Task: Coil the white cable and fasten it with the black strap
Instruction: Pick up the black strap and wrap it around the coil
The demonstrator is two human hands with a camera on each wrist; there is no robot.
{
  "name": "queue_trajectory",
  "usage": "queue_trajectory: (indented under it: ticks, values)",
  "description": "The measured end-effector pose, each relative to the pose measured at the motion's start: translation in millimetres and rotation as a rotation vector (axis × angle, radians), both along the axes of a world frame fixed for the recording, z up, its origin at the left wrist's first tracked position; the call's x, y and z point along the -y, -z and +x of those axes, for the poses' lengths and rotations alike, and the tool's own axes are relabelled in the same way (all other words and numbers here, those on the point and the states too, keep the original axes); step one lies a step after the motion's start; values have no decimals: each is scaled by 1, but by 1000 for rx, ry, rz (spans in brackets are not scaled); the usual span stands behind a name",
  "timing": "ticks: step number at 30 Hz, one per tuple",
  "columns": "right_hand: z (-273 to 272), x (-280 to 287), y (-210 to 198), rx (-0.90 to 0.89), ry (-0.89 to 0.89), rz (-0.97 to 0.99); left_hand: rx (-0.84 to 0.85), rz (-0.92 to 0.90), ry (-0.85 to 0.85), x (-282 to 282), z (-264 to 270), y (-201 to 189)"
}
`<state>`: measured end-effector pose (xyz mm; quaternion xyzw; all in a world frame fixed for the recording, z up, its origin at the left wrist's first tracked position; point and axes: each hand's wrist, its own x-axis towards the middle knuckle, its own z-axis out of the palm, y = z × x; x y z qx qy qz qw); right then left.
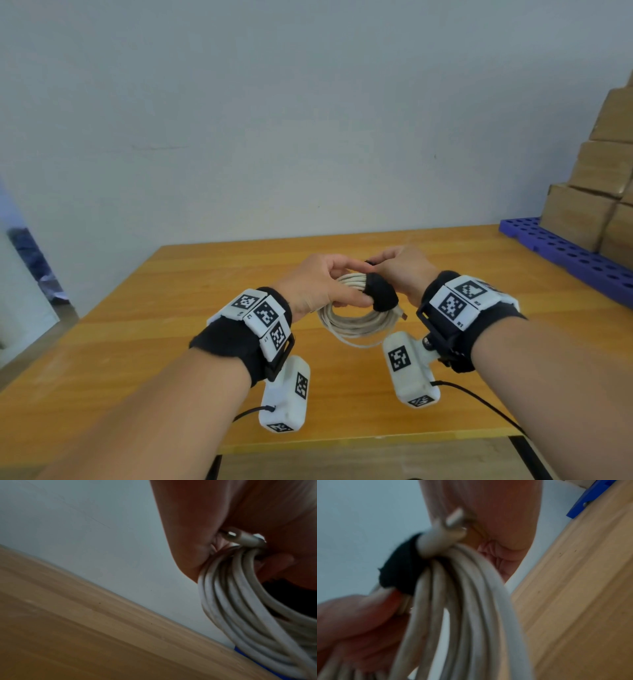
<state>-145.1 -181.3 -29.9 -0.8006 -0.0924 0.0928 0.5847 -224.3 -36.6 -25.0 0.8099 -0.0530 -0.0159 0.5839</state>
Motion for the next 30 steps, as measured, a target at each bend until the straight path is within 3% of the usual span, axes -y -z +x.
queue_trajectory:
  ticks: [7, 11, 21, 26, 30]
  values:
    - [1, 2, -1, -29, 2, 47, -79, 119, -6, -5, -1, 4]
    - [1, -1, 3, -16, 25, 26, -104, 296, -20, -4, -3, 2]
    - [12, 7, -9, 71, 165, 64, -180, 265, -7, -9, -3, -7]
    - [8, 1, -19, 139, 64, 34, -183, 401, -47, -8, 0, -8]
    - [3, -1, -22, 130, 4, 58, -176, 346, -149, -12, 2, -3]
